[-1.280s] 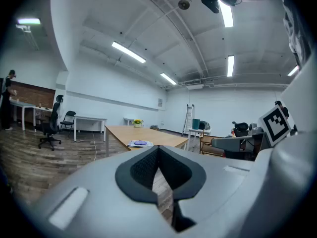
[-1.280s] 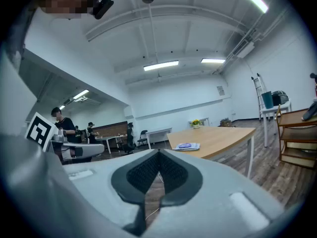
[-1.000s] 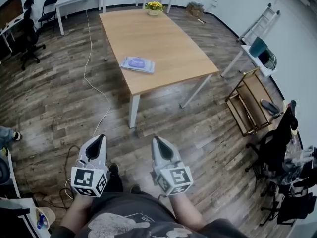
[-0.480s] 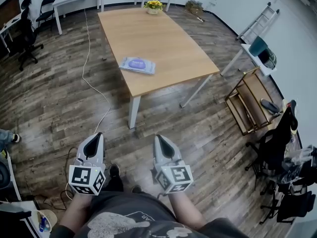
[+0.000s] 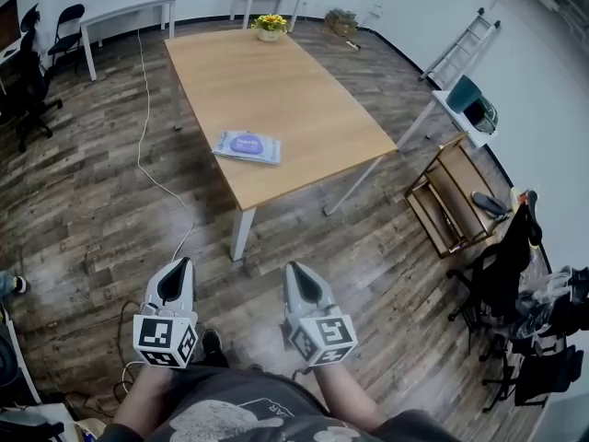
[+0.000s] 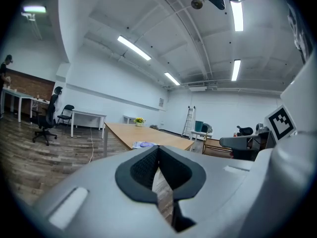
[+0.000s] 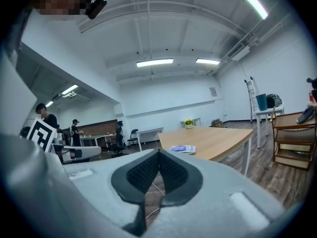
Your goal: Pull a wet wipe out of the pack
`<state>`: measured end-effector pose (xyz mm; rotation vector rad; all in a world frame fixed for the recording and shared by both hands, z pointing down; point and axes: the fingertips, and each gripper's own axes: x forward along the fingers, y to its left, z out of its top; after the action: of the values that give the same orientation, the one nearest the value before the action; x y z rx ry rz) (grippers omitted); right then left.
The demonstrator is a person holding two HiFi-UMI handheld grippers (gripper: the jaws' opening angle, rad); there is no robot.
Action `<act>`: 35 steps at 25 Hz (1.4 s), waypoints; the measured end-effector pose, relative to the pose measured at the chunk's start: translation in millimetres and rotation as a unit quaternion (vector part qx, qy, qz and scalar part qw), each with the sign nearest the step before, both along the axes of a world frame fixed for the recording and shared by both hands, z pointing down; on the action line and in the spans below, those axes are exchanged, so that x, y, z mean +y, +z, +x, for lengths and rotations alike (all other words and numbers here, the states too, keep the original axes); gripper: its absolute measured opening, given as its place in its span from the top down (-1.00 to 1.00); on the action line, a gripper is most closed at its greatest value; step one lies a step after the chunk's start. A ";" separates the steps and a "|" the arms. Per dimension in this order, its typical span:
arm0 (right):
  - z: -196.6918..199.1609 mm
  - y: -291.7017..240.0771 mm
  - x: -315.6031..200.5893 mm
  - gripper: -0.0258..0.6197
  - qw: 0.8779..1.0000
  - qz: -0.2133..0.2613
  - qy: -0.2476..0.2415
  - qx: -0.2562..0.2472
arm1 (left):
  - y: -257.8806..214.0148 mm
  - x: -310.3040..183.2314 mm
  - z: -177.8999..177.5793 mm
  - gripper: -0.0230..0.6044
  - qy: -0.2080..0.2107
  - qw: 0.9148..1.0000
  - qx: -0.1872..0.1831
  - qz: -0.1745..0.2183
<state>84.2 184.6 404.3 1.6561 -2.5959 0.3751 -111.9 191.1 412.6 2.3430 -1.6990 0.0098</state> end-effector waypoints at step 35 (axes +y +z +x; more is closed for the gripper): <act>17.0 27.6 -220.7 0.95 0.999 -0.028 0.037 0.000 | 22.6 -201.0 0.4 0.87 0.003 0.999 -0.019 -0.050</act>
<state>101.1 -36.1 431.8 1.7375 -2.5047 0.4449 -111.5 -9.8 435.2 2.2886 -1.6699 0.1381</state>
